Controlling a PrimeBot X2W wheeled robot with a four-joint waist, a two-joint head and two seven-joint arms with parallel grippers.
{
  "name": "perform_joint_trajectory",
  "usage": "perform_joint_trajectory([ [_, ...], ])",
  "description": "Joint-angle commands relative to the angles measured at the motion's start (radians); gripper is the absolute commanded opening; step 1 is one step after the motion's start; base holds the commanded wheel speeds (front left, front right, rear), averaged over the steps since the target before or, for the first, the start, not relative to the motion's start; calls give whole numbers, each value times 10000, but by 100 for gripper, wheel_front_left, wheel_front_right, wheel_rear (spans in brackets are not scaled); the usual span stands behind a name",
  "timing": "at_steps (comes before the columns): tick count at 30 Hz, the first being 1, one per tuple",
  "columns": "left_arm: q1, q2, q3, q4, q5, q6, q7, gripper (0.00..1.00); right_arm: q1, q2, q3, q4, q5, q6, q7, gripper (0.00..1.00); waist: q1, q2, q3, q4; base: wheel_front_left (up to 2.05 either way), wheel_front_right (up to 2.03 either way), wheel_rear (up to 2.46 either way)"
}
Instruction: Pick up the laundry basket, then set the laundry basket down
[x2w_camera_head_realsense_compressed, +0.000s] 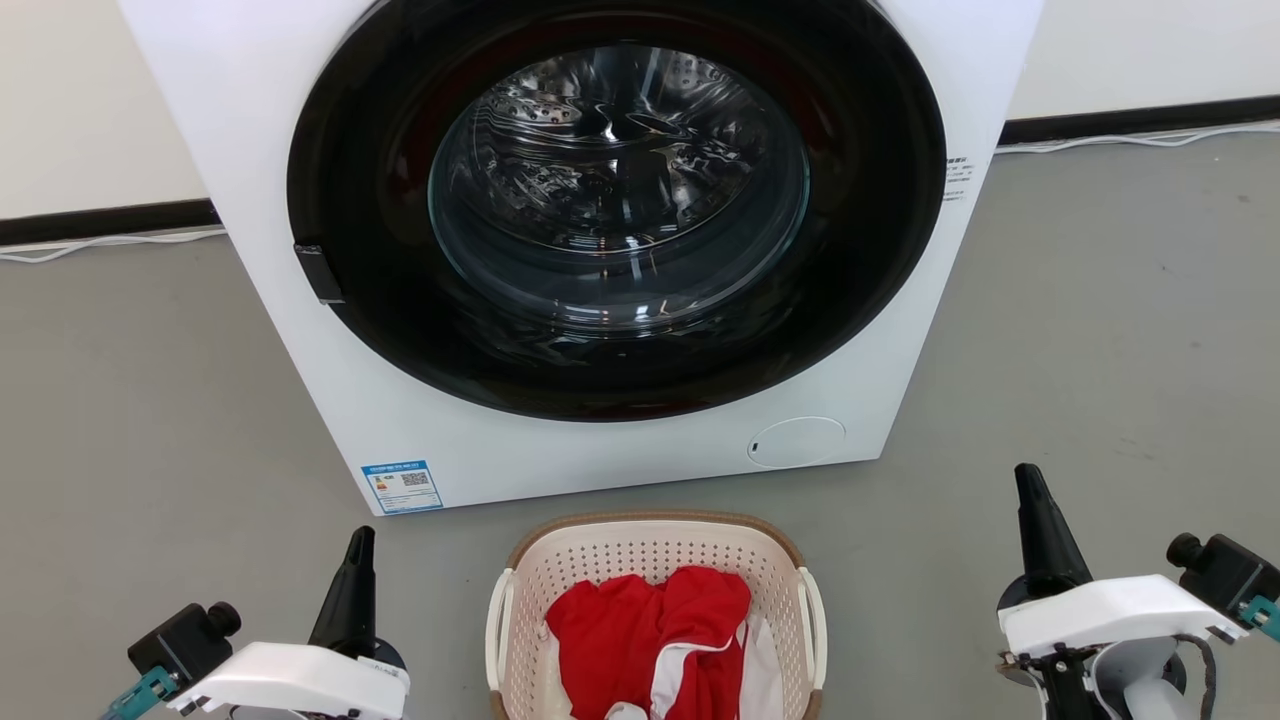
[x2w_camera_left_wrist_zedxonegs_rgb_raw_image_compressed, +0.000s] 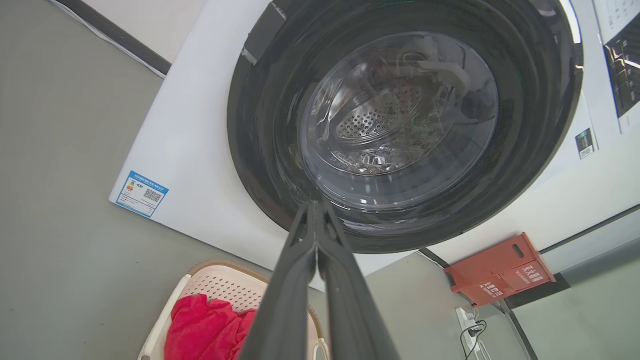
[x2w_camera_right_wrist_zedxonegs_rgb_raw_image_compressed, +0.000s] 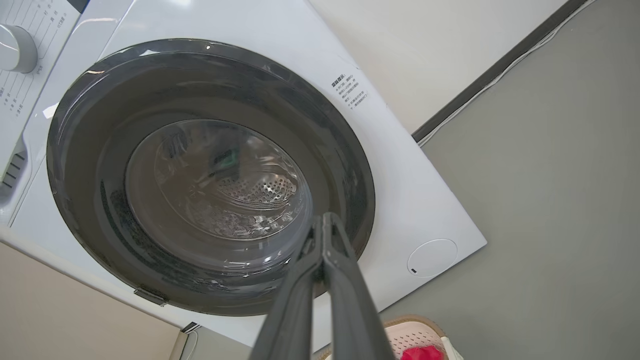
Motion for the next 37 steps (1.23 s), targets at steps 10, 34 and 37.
perform_joint_trajectory([
  [10, -480, 38, 308, -318, -1150, -28, 346, 0, -132, -2, -81, -409, 1203, 33, 378, 0, -1, -1, -19, 79, 0, 0, 0],
  [34, -569, 17, 612, -362, -3630, -40, 1085, 0, -37, 86, -373, -567, 3840, 48, 1105, 0, -1, -1, -67, 272, 0, 0, 0],
  [37, -579, 14, 648, -367, -3924, -42, 1173, 0, -26, 96, -408, -586, 4153, 50, 1191, 0, -1, -1, -73, 295, 0, 0, 0],
])
